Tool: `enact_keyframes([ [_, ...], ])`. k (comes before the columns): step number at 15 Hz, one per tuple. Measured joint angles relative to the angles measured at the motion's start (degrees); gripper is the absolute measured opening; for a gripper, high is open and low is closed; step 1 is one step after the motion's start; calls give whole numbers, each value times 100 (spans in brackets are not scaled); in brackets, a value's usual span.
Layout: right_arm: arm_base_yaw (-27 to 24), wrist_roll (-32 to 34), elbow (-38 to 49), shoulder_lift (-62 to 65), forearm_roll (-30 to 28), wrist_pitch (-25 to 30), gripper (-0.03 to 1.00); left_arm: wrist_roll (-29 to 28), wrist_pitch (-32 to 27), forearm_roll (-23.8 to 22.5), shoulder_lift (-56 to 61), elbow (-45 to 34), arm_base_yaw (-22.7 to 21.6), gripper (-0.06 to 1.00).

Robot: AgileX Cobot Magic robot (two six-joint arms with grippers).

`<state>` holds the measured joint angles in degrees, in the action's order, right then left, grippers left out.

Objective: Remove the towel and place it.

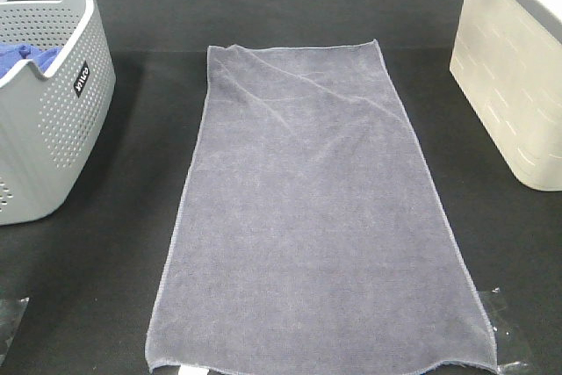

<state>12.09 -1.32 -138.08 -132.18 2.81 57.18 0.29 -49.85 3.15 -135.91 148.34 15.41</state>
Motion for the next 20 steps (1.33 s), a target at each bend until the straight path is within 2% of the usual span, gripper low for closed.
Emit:
enact_keyframes([
  [3, -6, -97, 0, 367, -29, 1008, 73, -304, -1106, -607, 464, 11, 0, 68],
  [5, -6, -103, 0, 567, -29, 1215, 73, -395, -1822, -865, 722, 11, 0, 68],
  [8, -6, -103, 138, 865, 34, 1232, 73, -607, -1965, -1049, 1014, 11, 0, 68],
  [11, -6, -103, 905, 1524, 63, 1261, 73, -670, -1971, -1043, 1604, -447, 0, 68],
  [12, -6, -103, 1324, 1793, 74, 1261, 73, -665, -1971, -1043, 1908, -825, 0, 68],
  [13, -6, -103, 2057, 2343, 80, 1261, 73, -630, -1971, -1043, 2498, -1581, 0, 68],
  [15, -6, -103, 2773, 2893, 97, 1261, 73, -619, -1971, -1037, 3128, -2487, 0, 68],
  [17, -6, -103, 4148, 3976, 103, 1261, 73, -619, -1971, -1037, 4005, -3564, 0, 68],
  [18, -6, -103, 4693, 4412, 103, 1261, 73, -619, -1971, -1037, 4750, -4481, 0, 68],
  [20, -6, -109, 5615, 5174, 115, 1261, 73, -613, -1965, -1037, 5609, -5626, 0, 68],
])
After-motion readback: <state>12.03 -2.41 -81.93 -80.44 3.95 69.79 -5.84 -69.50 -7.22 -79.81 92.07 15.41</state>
